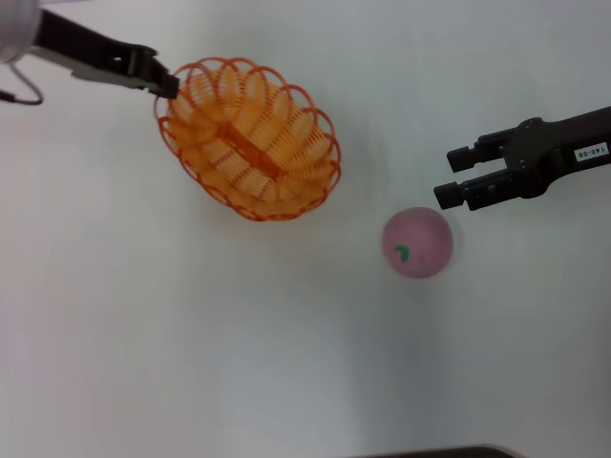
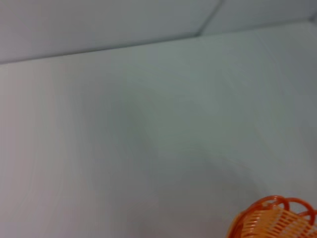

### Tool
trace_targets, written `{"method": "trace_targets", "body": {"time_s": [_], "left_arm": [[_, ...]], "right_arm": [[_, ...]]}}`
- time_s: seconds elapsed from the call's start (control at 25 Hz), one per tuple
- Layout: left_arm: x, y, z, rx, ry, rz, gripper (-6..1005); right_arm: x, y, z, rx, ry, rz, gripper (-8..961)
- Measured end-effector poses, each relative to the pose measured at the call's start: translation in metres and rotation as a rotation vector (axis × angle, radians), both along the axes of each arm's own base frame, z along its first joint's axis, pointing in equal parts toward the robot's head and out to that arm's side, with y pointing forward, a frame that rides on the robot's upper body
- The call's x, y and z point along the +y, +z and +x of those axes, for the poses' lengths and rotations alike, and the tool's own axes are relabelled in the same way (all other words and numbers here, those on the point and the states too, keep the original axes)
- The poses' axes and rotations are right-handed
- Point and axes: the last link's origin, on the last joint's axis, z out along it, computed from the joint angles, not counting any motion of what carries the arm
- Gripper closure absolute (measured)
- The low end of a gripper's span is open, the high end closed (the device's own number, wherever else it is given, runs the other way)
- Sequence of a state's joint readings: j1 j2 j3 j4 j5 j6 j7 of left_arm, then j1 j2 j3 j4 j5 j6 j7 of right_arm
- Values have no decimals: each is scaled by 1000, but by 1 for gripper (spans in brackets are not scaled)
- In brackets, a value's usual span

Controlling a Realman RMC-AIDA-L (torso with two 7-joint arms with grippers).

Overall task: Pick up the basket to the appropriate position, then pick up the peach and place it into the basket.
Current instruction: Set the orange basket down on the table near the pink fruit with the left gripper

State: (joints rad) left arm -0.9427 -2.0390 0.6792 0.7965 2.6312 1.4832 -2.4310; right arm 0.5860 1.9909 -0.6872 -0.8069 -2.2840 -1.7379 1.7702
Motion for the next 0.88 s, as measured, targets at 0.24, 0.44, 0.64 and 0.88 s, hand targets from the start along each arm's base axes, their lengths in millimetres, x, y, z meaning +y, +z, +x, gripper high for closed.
{"method": "trace_targets", "body": {"time_s": [0.24, 0.44, 0.64, 0.88], "left_arm": [[-18, 13, -41, -133, 200, 90, 956], [-45, 12, -67, -180, 317, 205, 956], [-71, 9, -85, -320, 399, 255, 944], [-93, 2, -104, -361, 488, 248, 928]], "right_arm": [[1, -1, -1, 1, 3, 0, 145], [1, -1, -2, 1, 3, 1, 145], [2, -1, -2, 0, 3, 3, 145], [2, -1, -1, -1, 2, 7, 145]]}}
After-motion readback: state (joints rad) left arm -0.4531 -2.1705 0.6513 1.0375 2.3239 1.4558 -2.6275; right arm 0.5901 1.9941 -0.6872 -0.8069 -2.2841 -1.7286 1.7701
